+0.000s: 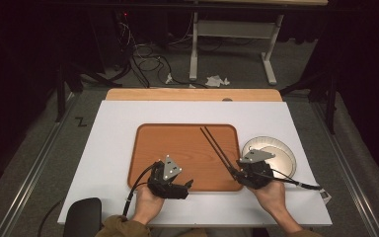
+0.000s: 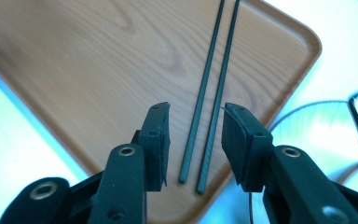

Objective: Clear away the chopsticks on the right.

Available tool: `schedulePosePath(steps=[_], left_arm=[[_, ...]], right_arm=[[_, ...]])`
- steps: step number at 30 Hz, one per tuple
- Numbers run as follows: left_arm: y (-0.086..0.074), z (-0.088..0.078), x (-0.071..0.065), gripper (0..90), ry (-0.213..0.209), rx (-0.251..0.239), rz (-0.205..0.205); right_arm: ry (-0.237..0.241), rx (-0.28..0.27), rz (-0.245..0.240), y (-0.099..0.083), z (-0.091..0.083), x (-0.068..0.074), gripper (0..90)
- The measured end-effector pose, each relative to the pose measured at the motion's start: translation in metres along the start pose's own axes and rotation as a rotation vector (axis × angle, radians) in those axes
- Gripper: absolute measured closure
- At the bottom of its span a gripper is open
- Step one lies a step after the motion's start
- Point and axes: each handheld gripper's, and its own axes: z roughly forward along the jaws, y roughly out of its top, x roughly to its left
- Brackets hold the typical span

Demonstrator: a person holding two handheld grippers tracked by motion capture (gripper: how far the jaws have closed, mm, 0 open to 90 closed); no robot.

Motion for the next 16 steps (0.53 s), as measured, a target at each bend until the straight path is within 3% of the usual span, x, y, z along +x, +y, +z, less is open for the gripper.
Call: schedulePosePath(steps=[6,16], left_arm=[[-0.001,-0.002,-0.002,16.4,-0.006,-0.004,-0.002],[0.0,-0.002,-0.004,16.4,-0.008,-0.009,0.001]], right_arm=[[0.013,-0.016,0.003,-0.014,-0.013,-0.001,61.1],[0.037,-0.002,0.005,-0.025,-0.014,-0.001,61.3]])
